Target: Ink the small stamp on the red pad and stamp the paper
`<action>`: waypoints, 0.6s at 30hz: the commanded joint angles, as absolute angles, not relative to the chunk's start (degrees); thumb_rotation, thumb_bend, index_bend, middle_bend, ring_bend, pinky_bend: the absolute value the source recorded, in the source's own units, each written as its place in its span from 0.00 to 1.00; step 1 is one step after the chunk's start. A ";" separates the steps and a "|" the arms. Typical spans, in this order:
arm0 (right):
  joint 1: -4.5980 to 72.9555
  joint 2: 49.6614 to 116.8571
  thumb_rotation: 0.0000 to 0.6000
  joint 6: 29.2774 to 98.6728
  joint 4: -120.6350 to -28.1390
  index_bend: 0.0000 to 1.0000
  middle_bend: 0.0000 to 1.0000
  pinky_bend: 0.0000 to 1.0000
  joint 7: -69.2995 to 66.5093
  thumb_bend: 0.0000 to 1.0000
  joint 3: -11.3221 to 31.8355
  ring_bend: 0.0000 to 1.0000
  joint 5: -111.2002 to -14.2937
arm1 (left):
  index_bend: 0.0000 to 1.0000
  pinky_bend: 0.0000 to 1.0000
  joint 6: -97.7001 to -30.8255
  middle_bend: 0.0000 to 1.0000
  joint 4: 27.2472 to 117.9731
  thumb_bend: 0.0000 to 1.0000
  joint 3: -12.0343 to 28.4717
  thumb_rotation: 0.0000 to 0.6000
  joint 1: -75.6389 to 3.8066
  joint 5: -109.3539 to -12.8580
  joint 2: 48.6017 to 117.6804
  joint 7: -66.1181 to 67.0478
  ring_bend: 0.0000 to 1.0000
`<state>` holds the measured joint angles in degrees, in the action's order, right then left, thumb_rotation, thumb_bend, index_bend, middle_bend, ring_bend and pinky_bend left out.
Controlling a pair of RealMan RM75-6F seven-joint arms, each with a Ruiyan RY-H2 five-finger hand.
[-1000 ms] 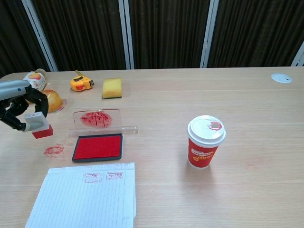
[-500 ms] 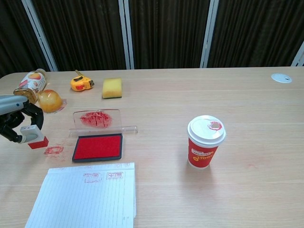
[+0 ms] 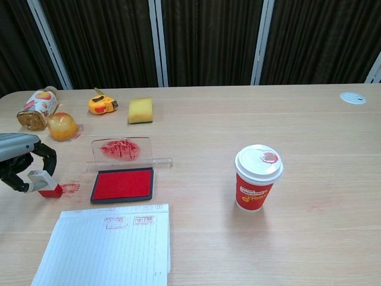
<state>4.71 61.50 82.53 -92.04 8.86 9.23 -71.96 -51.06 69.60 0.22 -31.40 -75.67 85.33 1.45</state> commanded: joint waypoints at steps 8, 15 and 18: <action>4.69 61.48 1.00 82.54 -92.11 0.00 0.00 0.00 8.87 0.00 9.18 0.00 -72.01 | 0.43 0.73 -51.13 0.39 70.46 0.11 0.09 1.00 -30.98 -75.64 84.82 2.49 0.76; 4.47 61.03 1.00 82.92 -92.85 0.00 0.00 0.00 8.30 0.00 9.08 0.00 -72.59 | 0.36 0.73 -54.42 0.33 74.54 0.04 1.14 1.00 -29.76 -75.69 82.17 2.45 0.76; 4.30 60.57 1.00 83.31 -93.48 0.00 0.00 0.00 7.75 0.00 9.03 0.00 -73.19 | 0.32 0.71 -60.00 0.29 78.69 0.01 2.19 1.00 -27.91 -76.96 79.51 1.84 0.72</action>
